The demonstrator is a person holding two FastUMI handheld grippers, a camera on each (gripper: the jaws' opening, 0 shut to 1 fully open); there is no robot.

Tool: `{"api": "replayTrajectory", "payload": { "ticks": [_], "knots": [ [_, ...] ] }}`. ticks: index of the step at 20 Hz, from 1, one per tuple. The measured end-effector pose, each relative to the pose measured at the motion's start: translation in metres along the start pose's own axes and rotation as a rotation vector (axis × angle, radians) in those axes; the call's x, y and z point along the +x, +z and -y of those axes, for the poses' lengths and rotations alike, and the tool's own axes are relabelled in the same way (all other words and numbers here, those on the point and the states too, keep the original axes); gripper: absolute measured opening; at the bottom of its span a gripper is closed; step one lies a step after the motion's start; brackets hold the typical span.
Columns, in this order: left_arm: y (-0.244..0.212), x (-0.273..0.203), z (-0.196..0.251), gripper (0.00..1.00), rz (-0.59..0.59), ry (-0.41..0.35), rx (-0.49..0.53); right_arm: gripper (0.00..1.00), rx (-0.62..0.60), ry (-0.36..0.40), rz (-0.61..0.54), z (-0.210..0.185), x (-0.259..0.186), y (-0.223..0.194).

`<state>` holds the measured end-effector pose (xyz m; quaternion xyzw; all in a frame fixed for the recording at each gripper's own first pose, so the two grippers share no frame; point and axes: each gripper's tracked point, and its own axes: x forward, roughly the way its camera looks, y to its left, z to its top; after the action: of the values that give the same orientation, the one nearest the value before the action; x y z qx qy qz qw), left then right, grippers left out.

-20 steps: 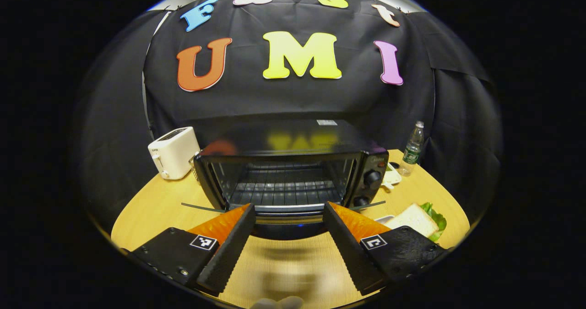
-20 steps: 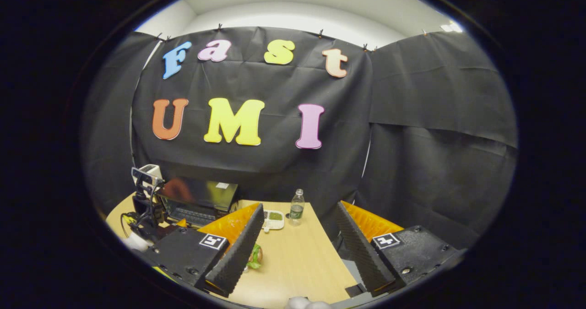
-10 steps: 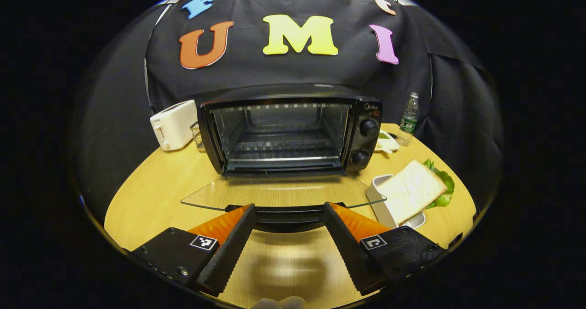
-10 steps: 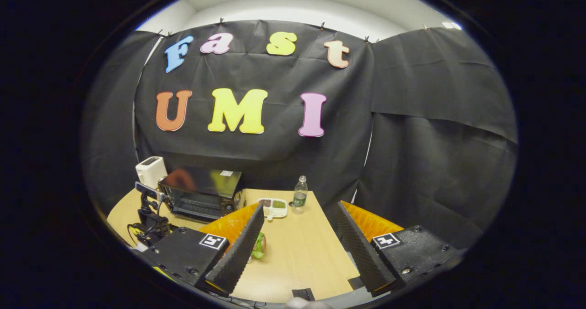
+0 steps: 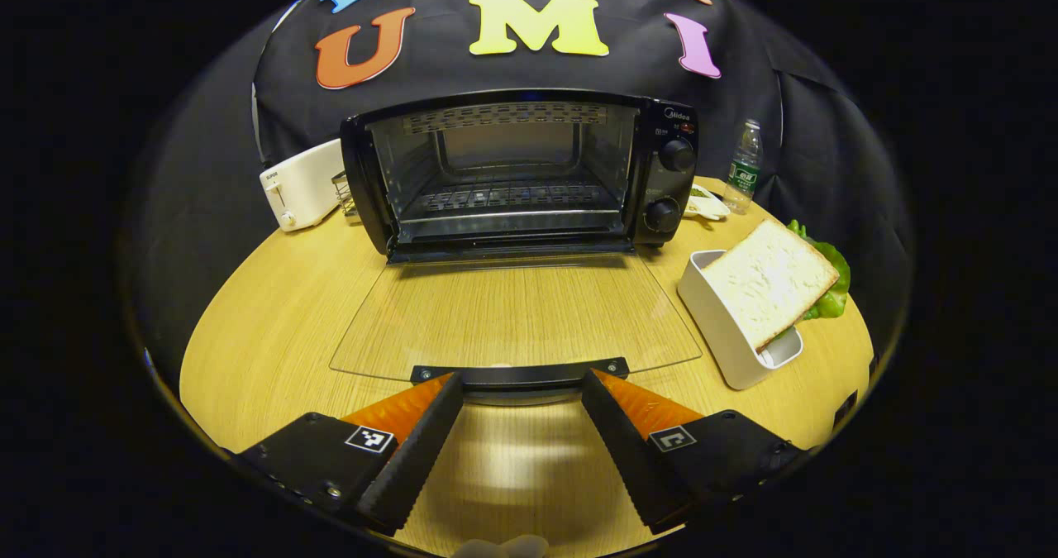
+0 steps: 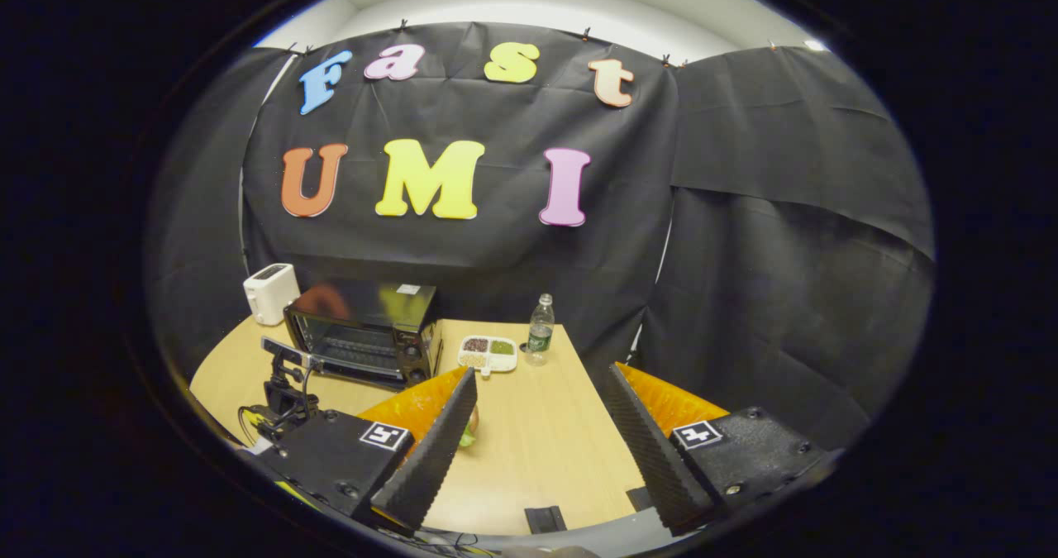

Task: Open the electric oven with the left hand, put the food in, and close the electric oven.

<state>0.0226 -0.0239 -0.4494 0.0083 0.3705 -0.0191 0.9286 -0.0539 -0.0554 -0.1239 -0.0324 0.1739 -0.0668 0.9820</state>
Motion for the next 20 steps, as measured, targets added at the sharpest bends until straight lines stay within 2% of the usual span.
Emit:
{"api": "replayTrajectory", "payload": {
  "ticks": [2, 3, 7, 8, 9, 11, 12, 17, 19, 20],
  "knots": [
    [0.006, -0.002, -0.001, 1.00, 0.016, -0.001, -0.008, 0.92, 0.010, 0.002, -0.007, -0.001, 0.002, -0.003],
    [0.009, -0.005, -0.002, 0.96, 0.029, -0.004, -0.002, 0.92, 0.016, 0.004, -0.011, -0.001, 0.005, -0.004],
    [0.022, -0.024, -0.008, 0.96, 0.068, -0.030, 0.002, 0.92, 0.047, 0.022, -0.034, -0.001, 0.020, -0.019],
    [0.027, -0.032, -0.013, 0.96, 0.083, -0.031, 0.001, 1.00, 0.050, 0.033, -0.040, -0.001, 0.026, -0.024],
    [0.034, -0.043, -0.015, 0.96, 0.100, -0.033, -0.005, 0.92, 0.048, 0.049, -0.060, -0.002, 0.033, -0.032],
    [0.051, -0.066, -0.021, 1.00, 0.146, -0.031, -0.021, 0.92, 0.047, 0.087, -0.107, -0.005, 0.051, -0.053],
    [0.062, -0.078, -0.023, 0.96, 0.177, -0.030, -0.031, 0.92, 0.052, 0.110, -0.130, -0.006, 0.060, -0.064],
    [0.121, -0.141, -0.037, 0.96, 0.310, 0.024, -0.081, 0.92, 0.115, 0.310, -0.300, -0.038, 0.116, -0.126],
    [0.148, -0.167, -0.039, 0.95, 0.370, 0.047, -0.080, 0.91, 0.180, 0.400, -0.387, -0.057, 0.139, -0.151],
    [0.159, -0.182, -0.040, 0.94, 0.401, 0.063, -0.076, 0.86, 0.218, 0.439, -0.423, -0.065, 0.148, -0.158]
  ]
}}
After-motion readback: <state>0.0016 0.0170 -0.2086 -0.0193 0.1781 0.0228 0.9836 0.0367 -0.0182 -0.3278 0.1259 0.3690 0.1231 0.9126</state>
